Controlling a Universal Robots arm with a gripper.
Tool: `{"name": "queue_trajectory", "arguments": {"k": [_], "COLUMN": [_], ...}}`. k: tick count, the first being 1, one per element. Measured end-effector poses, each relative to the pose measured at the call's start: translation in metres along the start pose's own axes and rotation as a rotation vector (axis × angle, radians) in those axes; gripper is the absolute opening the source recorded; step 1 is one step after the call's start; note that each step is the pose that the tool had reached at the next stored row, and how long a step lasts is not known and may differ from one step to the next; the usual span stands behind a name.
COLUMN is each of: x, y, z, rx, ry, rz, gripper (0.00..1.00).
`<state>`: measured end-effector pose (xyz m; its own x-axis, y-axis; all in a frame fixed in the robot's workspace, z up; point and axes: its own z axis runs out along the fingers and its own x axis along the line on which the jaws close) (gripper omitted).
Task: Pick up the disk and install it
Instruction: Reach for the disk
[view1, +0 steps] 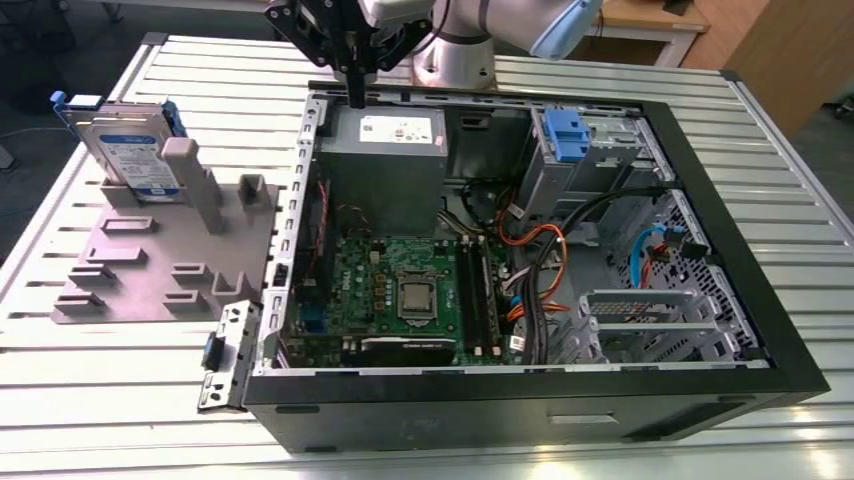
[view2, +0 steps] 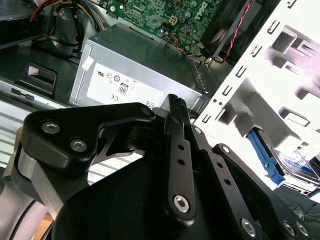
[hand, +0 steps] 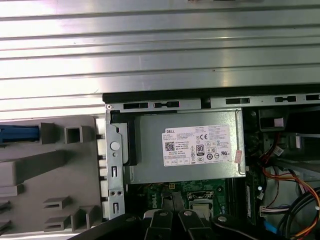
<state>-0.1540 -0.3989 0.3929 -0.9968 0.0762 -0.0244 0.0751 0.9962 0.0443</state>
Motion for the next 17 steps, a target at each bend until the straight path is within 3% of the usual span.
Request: {"name": "queue_trajectory", "arguments": {"k": [17], "x": [0.0059], "y": [-0.0005], "z": [0.0000], "rx": [0.0000], "ry": [0.0000], "rz": [0.000], "gripper": [0.11]}}
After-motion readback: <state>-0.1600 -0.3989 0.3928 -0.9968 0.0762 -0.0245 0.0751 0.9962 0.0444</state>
